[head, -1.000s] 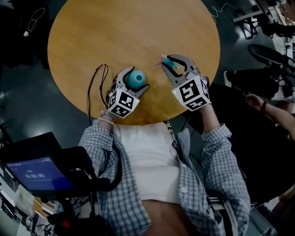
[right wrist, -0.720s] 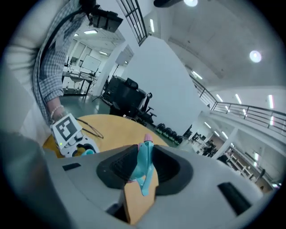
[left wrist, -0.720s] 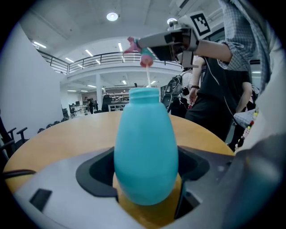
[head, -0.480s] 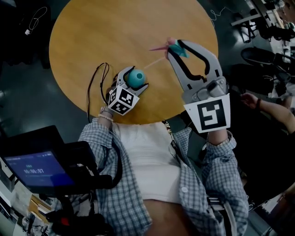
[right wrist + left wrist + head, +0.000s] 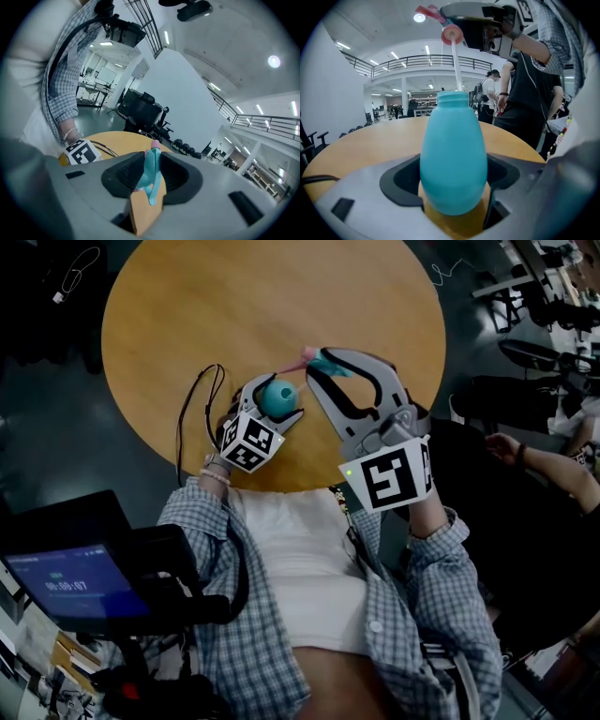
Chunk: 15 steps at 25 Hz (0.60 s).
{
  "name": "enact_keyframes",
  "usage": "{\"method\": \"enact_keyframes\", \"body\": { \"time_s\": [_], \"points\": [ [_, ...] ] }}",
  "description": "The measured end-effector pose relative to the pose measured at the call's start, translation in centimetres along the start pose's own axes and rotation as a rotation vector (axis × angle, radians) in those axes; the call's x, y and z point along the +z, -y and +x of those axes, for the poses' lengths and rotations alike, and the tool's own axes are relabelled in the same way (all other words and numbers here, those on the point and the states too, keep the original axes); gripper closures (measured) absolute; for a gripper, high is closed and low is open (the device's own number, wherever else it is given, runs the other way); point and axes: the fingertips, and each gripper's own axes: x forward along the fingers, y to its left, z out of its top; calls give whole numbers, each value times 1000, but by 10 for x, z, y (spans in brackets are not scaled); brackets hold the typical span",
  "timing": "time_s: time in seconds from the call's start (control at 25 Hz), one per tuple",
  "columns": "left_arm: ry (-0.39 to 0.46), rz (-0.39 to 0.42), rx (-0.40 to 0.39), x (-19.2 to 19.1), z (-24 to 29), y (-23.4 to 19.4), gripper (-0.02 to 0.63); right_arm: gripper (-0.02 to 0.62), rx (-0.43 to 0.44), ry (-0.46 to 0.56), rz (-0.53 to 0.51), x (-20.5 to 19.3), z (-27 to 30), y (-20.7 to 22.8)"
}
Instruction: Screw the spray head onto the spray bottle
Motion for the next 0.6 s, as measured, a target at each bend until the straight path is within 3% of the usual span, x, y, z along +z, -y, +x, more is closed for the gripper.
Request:
{"method": "enact_keyframes", "body": {
  "time_s": [0.24,0.44,0.6],
  "points": [
    [6,-7,1,1,-2,1,198,492,-1,6,-12,-22,22,-37],
    [6,-7,2,0,-4,1,198,492,-26,-6,-134,-39,37,-73],
    [3,-9,0,-1,-5,2,198,492,-56,-3,-137,-43,42,-81]
  ]
}}
